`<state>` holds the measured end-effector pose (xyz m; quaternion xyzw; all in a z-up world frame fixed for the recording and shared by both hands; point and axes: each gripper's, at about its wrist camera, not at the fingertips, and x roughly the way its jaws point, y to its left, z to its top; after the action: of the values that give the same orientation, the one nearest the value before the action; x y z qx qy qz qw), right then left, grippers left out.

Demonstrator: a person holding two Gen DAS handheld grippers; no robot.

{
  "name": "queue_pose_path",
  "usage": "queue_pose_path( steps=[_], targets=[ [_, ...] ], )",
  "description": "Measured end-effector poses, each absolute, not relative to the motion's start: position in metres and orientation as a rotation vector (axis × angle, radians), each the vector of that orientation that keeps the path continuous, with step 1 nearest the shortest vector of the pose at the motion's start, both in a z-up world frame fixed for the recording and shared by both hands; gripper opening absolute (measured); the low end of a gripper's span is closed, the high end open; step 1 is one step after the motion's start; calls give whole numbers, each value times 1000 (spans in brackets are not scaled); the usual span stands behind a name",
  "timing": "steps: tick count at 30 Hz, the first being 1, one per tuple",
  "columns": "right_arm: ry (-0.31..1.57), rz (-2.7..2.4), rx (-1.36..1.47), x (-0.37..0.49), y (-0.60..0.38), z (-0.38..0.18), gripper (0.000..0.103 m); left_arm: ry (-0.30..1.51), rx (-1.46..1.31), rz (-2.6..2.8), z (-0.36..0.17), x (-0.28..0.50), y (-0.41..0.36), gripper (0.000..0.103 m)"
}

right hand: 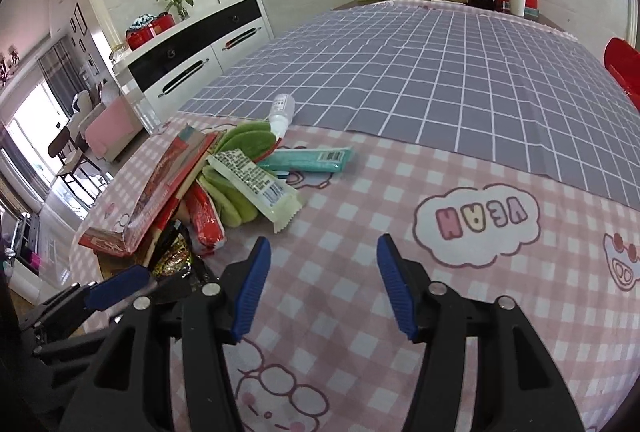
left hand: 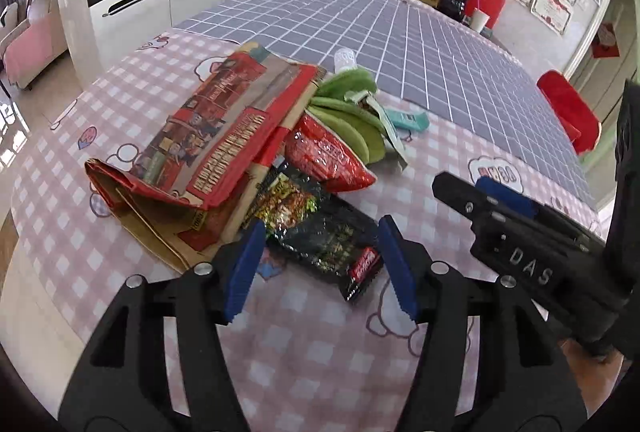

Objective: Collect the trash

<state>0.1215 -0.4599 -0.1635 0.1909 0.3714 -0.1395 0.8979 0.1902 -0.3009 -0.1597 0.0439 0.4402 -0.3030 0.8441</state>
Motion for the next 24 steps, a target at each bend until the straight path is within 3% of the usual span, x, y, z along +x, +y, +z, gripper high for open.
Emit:
queue_pose_path(
  steps=[15,24],
  targets=[
    [750,-307,422,111,-472,-163,58,976,80,-511,-170,206,-318,62],
    [758,-281,426,115,-466,-164,59,864,206,-498,-174,200,-326,28]
  ],
)
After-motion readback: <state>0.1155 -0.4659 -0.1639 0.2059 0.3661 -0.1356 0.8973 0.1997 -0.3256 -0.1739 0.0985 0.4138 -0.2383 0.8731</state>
